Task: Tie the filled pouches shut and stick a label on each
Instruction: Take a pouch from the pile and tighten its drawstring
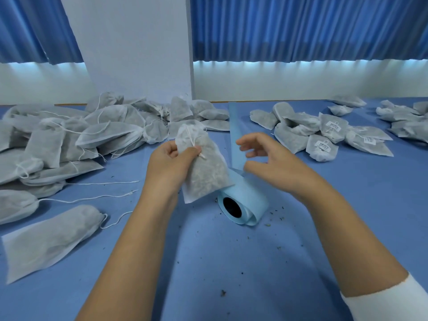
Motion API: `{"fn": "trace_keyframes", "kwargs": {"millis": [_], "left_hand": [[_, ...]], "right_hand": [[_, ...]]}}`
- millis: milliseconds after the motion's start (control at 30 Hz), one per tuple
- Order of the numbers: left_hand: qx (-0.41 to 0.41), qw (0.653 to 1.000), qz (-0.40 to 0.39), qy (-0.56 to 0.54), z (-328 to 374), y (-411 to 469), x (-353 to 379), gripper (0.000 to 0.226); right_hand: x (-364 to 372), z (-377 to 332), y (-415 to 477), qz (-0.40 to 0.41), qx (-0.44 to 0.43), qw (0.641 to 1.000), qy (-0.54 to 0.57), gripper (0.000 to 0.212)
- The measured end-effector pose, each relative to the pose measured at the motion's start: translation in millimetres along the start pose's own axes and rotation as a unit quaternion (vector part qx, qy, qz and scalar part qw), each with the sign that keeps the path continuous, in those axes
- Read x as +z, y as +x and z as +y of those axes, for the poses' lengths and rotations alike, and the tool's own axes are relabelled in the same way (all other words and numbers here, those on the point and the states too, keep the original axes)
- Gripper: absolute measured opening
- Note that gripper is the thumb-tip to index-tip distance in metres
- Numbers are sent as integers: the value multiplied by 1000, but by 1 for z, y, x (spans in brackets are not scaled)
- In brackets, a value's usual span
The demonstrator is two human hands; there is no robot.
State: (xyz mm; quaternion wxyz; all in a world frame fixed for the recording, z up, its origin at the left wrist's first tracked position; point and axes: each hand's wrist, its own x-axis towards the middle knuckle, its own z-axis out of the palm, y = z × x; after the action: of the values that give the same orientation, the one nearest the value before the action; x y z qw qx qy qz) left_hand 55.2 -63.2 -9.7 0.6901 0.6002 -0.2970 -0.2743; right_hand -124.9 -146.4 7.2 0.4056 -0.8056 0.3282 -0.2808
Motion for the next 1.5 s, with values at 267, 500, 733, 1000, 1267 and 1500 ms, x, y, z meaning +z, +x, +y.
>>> {"fn": "trace_keyframes", "kwargs": {"millis": [267, 500, 733, 1000, 1267, 1500], "left_hand": [[22, 998, 51, -36, -1, 8, -8, 13], [43, 995, 86, 23, -7, 10, 1, 31], [75, 986, 1, 151, -23, 2, 21, 30], [-33, 978, -12, 205, -41, 19, 17, 34], [-138, 984, -17, 113, -44, 25, 16, 26], [-116, 987, -9, 113, -42, 23, 18, 31]], "right_hand": [[-7, 23, -7, -203, 136, 970, 7, 57], [22, 28, -3, -29, 162, 986, -20, 24], [42, 29, 1, 27, 198, 974, 105, 23], [18, 25, -1, -54, 191, 953, 230, 30], [9, 23, -13, -56, 47, 997, 3, 15], [10, 28, -11, 11, -19, 996, -84, 15]]}}
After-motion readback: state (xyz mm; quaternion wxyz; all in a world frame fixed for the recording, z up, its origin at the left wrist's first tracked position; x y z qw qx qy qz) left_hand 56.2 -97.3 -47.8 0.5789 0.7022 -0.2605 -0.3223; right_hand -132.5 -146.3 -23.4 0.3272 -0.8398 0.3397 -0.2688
